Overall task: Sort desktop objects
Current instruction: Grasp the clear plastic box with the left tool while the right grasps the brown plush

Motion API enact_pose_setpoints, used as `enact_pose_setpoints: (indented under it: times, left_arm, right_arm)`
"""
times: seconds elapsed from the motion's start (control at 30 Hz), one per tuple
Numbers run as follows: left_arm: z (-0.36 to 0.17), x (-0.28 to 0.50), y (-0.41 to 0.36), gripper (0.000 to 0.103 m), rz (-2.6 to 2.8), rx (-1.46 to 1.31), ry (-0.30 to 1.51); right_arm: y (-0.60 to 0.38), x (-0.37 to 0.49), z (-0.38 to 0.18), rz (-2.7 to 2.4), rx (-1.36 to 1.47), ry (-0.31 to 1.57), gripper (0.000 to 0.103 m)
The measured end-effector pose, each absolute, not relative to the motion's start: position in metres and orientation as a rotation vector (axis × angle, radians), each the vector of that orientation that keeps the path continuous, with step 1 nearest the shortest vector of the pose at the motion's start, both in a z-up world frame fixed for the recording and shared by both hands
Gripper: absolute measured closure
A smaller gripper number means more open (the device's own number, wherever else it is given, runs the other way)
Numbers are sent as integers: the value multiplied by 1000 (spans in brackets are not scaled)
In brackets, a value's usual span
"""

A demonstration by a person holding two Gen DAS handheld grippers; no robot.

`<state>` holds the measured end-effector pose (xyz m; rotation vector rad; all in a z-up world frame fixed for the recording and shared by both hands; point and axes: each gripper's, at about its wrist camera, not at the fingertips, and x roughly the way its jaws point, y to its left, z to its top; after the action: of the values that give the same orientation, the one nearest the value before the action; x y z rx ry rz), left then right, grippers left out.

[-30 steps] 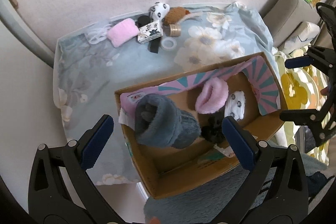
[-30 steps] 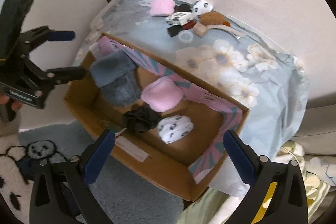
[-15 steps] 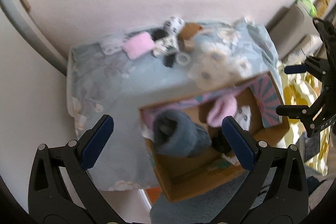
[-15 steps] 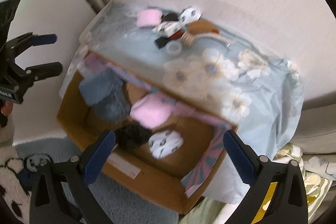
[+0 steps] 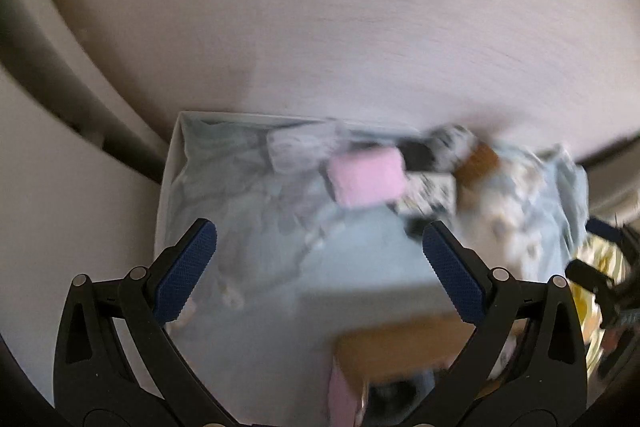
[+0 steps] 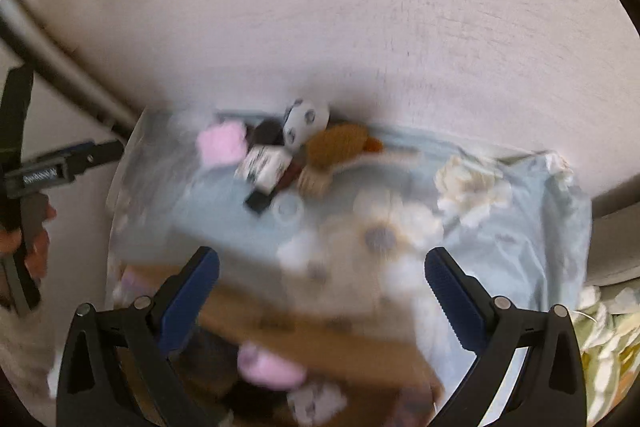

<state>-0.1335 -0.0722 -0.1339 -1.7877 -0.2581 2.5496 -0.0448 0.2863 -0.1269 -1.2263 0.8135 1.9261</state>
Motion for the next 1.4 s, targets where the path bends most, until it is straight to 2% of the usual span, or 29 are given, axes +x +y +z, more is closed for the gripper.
enact_pose_setpoints:
  times: [0.13, 0.27, 0.53, 0.6, 0.77, 0.93, 1.17, 1.2, 1.3, 1.4]
  left_arm:
    - [-171, -165, -82, 0, 2561, -1865, -345]
    - [-204, -186, -90, 0, 2556, -1934, -400]
    - [-232, -200, -90, 0, 2545, -1966, -518]
    - [-234, -202, -87, 0, 2544, -1968, -511]
    - [-238, -206, -82, 1, 2566, -1973, -510]
    - [-243, -202, -83, 2, 2602, -1968, -554]
    - [-250, -196, -91, 11, 2612, -1939, -683]
    - [-249, -195, -90, 16, 2612, -1925, -675]
    - [-246, -193, -88, 18, 2622, -1914, -649]
    - [-245, -189, -92, 18, 2616, -1913, -673]
  right_arm:
    - [310, -64, -148, 1913, -1207, 750, 0]
    - [330, -71, -168, 1885, -1217, 773, 0]
    - [353, -56, -204, 1801, -1045, 1119, 0]
    - [358, -52, -209, 1775, -994, 1170, 4]
    - [372, -36, -224, 1693, -834, 1331, 6]
    - [377, -30, -239, 1628, -725, 1428, 17]
    - [375, -26, -255, 1590, -635, 1513, 51]
    - [374, -25, -256, 1592, -627, 1519, 55]
    - [371, -24, -255, 1608, -617, 1518, 63]
    - [367, -20, -250, 1624, -602, 1513, 66]
